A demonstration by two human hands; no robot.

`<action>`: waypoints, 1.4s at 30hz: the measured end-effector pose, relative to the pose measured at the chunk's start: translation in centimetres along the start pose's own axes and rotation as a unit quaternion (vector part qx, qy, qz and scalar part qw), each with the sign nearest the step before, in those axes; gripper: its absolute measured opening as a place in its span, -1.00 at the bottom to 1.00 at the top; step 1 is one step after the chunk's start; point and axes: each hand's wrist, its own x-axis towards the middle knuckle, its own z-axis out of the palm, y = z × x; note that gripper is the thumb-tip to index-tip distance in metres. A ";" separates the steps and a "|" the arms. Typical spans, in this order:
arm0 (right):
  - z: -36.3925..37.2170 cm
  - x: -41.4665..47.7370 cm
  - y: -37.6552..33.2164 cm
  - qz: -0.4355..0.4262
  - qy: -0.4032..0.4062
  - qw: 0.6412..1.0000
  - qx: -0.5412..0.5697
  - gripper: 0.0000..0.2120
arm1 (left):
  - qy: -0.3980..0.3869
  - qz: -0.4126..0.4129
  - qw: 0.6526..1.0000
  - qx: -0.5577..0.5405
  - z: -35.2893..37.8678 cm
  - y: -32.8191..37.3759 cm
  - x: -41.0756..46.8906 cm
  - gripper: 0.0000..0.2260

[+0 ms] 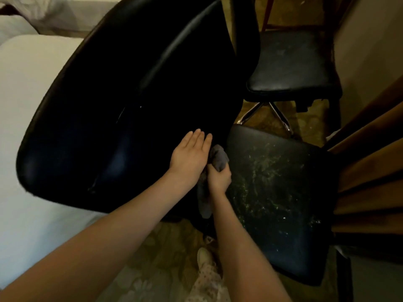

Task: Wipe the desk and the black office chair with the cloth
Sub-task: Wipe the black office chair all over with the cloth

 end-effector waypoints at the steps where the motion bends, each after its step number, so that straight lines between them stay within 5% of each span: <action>1: -0.4 0.4 0.6 0.049 0.013 0.997 -0.056 -0.58 | 0.002 0.007 1.000 -0.012 -0.2 -0.2 -0.4 -0.29; 3: -1.7 0.6 1.0 0.096 0.041 0.989 -0.105 -0.59 | 0.029 0.027 0.997 -0.061 -0.4 -0.5 -1.4 -0.21; 7: -3.7 -1.4 0.0 0.077 0.075 0.994 -0.005 -0.59 | 0.096 0.026 0.980 -0.173 -0.6 -1.1 -3.2 -0.25; 11: -3.7 -3.7 -3.5 -0.048 -0.018 0.996 0.074 -0.76 | 0.159 -0.017 0.966 -0.204 -1.2 -1.7 -4.4 -0.33; 15: -0.9 -6.1 -5.3 -0.183 -0.115 0.975 0.048 -0.68 | 0.271 -0.064 0.946 -0.165 -1.1 -2.4 -4.9 -0.46; 19: 0.6 -5.6 -2.6 -0.175 -0.051 0.983 -0.027 -0.62 | 0.272 -0.088 0.946 -0.151 -0.7 -2.7 -5.8 -0.47; 23: -1.3 -2.9 -2.5 -0.041 0.003 0.991 -0.128 -0.61 | 0.257 -0.091 0.948 -0.163 -1.3 -2.7 -7.0 -0.41; 29: -1.2 -7.0 -10.5 -0.203 -0.078 0.975 -0.049 -0.62 | 0.268 -0.164 0.937 -0.153 -3.9 -4.0 -8.7 -0.78; 35: 1.7 -11.6 -17.3 -0.411 -0.157 0.875 -0.201 -0.49 | 0.278 -0.250 0.911 -0.175 -5.2 -5.7 -10.3 -0.79; 39: 2.0 -10.9 -15.8 -0.387 -0.123 0.877 -0.257 -0.56 | 0.272 -0.244 0.915 -0.174 -4.6 -5.7 -10.6 -0.77; 42: -0.9 -7.2 -13.3 -0.277 -0.107 0.915 -0.273 -0.60 | 0.276 -0.244 0.908 -0.198 -4.6 -5.5 -10.6 -0.83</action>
